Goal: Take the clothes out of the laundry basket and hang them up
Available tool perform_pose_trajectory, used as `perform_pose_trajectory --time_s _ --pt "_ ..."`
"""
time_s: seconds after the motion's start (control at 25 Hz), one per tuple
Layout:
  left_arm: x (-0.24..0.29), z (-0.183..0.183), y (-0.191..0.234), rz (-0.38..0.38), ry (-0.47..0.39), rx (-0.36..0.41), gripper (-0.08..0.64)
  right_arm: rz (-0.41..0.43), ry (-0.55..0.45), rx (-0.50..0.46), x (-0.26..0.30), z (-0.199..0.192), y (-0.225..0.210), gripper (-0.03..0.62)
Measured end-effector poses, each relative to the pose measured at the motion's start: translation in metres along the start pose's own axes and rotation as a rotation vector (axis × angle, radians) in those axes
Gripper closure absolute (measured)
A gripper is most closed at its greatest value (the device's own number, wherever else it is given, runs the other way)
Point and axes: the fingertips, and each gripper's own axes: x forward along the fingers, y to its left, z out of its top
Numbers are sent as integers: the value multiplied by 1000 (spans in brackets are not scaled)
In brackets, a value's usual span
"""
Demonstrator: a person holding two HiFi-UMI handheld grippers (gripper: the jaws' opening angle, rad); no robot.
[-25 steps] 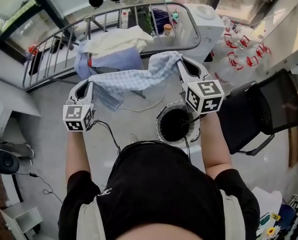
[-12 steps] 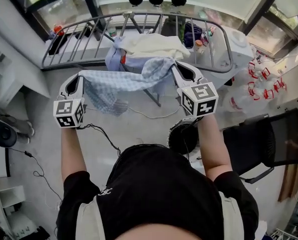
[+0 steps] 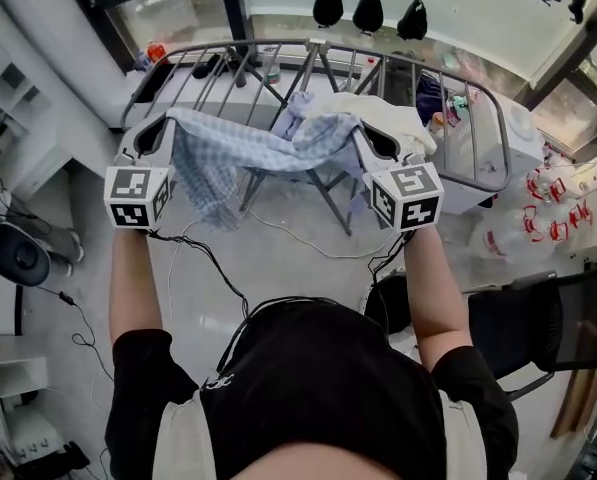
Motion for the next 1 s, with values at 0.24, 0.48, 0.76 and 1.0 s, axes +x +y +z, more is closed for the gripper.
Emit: perform_pose_trajectory --time_s 0.24,0.48,0.76,1.0 --pt "39 25 59 19 -43 48 543 -32 -14 -23 55 31 -7 558" --pt "93 63 102 15 -87 50 543 -100 -13 -30 100 57 -31 558" --pt "181 64 117 -31 -26 52 543 -170 54 -95 142 55 -55 558" --pt "244 4 107 -56 79 0 543 -182 180 -147 180 10 -66 558"
